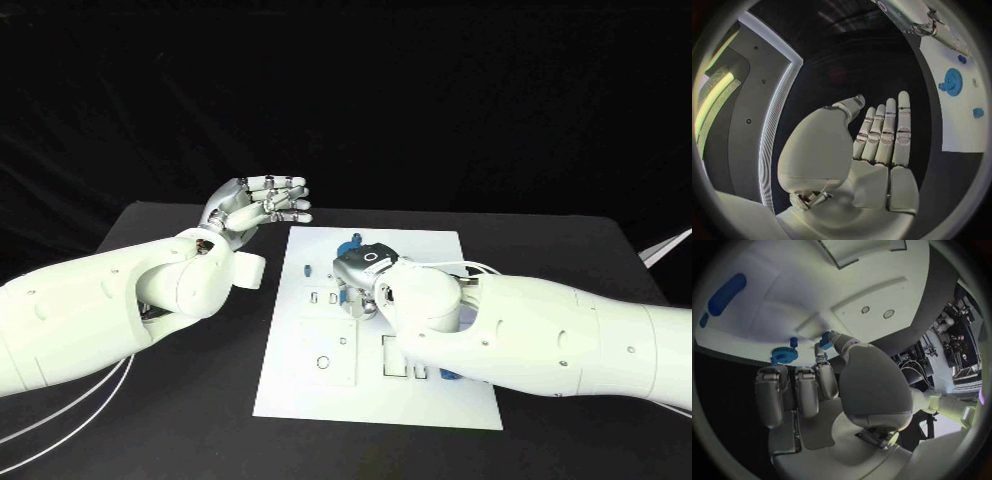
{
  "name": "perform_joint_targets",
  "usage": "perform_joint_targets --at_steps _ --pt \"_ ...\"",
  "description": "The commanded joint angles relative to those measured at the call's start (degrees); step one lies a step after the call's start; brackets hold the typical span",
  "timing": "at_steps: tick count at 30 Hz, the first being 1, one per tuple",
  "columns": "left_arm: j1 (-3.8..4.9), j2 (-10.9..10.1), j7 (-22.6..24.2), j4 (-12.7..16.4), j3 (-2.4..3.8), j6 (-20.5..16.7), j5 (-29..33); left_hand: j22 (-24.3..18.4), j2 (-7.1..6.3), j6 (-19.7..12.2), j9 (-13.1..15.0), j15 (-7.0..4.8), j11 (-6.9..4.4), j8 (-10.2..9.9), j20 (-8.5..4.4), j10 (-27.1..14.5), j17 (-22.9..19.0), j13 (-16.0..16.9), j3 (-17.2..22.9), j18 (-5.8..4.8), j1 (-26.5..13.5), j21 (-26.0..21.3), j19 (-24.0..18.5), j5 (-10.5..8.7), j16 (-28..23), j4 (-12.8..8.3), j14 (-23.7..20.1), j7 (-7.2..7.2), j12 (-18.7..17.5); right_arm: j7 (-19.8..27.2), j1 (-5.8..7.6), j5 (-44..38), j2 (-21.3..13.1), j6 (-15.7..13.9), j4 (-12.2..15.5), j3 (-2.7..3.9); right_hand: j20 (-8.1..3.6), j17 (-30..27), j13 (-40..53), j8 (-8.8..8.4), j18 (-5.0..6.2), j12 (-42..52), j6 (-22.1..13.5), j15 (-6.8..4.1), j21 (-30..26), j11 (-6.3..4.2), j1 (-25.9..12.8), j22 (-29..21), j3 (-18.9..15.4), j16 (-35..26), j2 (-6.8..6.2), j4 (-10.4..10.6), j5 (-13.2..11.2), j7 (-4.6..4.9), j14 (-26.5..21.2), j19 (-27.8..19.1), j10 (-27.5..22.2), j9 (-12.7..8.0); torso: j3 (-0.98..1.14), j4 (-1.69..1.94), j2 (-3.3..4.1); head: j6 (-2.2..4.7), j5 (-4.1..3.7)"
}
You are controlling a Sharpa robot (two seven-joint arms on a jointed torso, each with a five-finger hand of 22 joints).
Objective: Assemble the parts on the task board
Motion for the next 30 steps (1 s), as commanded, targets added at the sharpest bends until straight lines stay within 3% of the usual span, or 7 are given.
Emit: perform_joint_targets --at_steps 1,30 --pt "0.05 0.1 0.1 0.1 0.03 0.1 0.0 0.8 -0.77 -0.4 1.0 -0.16 0.29 0.6 -0.37 0.0 1.0 0.5 0.3 0.61 -0.7 0.9 -1.1 0.08 0.2 -0.5 -0.6 0.43 -0.6 -0.1 -0.04 -0.5 0.1 0.0 0.0 -0.02 -0.7 15.3 7.0 2.0 -1.74 0.5 0.7 -0.26 0.5 -0.39 -1.3 15.0 3.2 0.5 0.75 -0.2 0.2 -0.11 6.6 5.6 1.1 1.2 0.01 0.02 -0.02 0.03 -0.01" --pt "0.05 0.0 0.0 0.1 0.03 0.1 0.0 1.2 -0.72 -0.5 1.0 -0.12 0.31 0.5 -0.34 -0.1 1.3 0.5 0.3 0.6 -0.7 1.5 -1.6 0.09 0.1 -0.9 -0.7 0.44 -0.6 0.0 -0.08 -0.7 0.4 -0.3 -0.4 -0.23 -0.7 15.1 6.6 1.83 -1.63 0.0 0.0 -0.18 0.1 -0.25 -2.4 14.7 2.9 0.4 -0.19 -0.2 0.2 0.1 6.5 5.4 0.7 1.0 0.03 0.01 0.01 -0.15 0.07"
